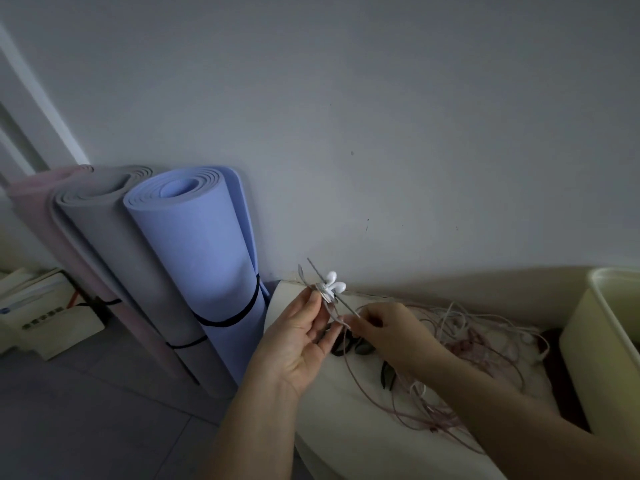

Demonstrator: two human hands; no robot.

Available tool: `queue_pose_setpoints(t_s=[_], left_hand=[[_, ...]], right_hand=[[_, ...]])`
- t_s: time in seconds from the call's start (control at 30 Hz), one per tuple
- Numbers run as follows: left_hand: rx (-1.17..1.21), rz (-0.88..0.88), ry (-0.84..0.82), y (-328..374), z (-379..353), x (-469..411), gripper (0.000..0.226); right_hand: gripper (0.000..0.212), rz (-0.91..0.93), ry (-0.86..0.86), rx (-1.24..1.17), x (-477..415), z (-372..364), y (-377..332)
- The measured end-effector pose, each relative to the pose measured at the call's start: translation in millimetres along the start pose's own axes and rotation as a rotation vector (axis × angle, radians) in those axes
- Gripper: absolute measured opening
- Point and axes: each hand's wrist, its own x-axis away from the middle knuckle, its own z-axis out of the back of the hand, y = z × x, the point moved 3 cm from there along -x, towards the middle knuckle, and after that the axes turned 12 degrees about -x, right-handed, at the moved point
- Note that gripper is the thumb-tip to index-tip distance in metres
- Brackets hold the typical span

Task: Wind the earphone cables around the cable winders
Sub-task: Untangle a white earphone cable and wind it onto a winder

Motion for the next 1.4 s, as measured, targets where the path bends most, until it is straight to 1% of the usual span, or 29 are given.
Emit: queue_pose_setpoints(t_s=[0.17, 0.27, 0.33, 0.4, 0.47, 0.53, 0.6, 0.7, 0.77, 0.83, 0.93, 1.0, 1.1, 1.17, 1.23, 1.27, 1.37, 1.4], left_hand=[[-0.082, -0.004, 0.075, -2.4, 5.9, -4.9, 0.015], [-0.165, -0.053, 0.133, -0.3, 8.0, -4.2, 0.017], [-0.258, -0.109, 0.164, 1.7, 8.9, -4.4, 0.013], [-0.379, -0.178, 0.169, 3.2, 7.3, -4.4, 0.017], [-0.491, -0.234, 0.171, 3.7, 4.8, -3.9, 0.022], [-0.584, -0.249, 0.133, 3.4, 1.9, -2.0, 0.024], [-0.691, -0.26, 0.047, 2.4, -1.6, -0.5, 0.025], [-0.877, -0.311, -0.077, 1.3, -6.8, 4.0, 0.023], [-0.954, -0.329, -0.144, 0.1, -9.4, 7.0, 0.023], [-0.998, -0.332, -0.207, -0.9, -11.2, 8.5, 0.024], [-1.005, -0.316, -0.31, -1.7, -13.1, 10.9, 0.025], [-0.985, -0.306, -0.364, -2.3, -14.4, 12.7, 0.025], [-0.877, -0.305, -0.425, -2.4, -16.8, 13.7, 0.027], [-0.765, -0.306, -0.47, -3.0, -18.4, 13.8, 0.03], [-0.69, -0.316, -0.497, -4.0, -20.3, 14.0, 0.032], [-0.677, -0.327, -0.492, -4.4, -20.8, 13.7, 0.032], [-0.62, -0.351, -0.449, -2.6, -20.5, 12.4, 0.032], [-0.58, -0.354, -0.431, -1.2, -20.1, 12.6, 0.032]], right_hand=[[0.029, 0.138, -0.046, 0.199, 4.5, -1.1, -11.3], [0.029, 0.207, -0.095, 0.315, 11.5, 2.1, -21.0], [0.026, 0.244, -0.126, 0.356, 17.3, 5.7, -30.7], [0.023, 0.303, -0.117, 0.387, 23.2, 10.5, -41.5], [0.022, 0.371, -0.056, 0.376, 28.0, 19.2, -51.0], [0.018, 0.412, 0.023, 0.328, 30.8, 32.2, -58.5], [0.011, 0.426, 0.103, 0.271, 32.1, 46.9, -63.4], [0.018, 0.392, 0.215, 0.152, 31.6, 66.3, -62.5], [0.02, 0.36, 0.228, 0.116, 30.9, 73.8, -61.0], [0.021, 0.331, 0.194, 0.125, 31.2, 78.1, -60.2], [0.026, 0.302, 0.142, 0.112, 31.6, 81.5, -59.8], [0.032, 0.281, 0.117, 0.058, 30.4, 82.0, -58.3], [0.037, 0.199, 0.081, -0.145, 25.1, 83.1, -47.7], [0.043, 0.108, -0.007, -0.307, 21.3, 75.4, -38.4], [0.043, 0.044, -0.068, -0.488, 17.8, 64.4, -33.7], [0.041, 0.029, -0.065, -0.539, 16.8, 59.2, -33.5], [0.037, 0.023, 0.006, -0.5, 13.4, 45.7, -29.7], [0.029, 0.018, 0.022, -0.462, 12.6, 41.5, -27.5]])
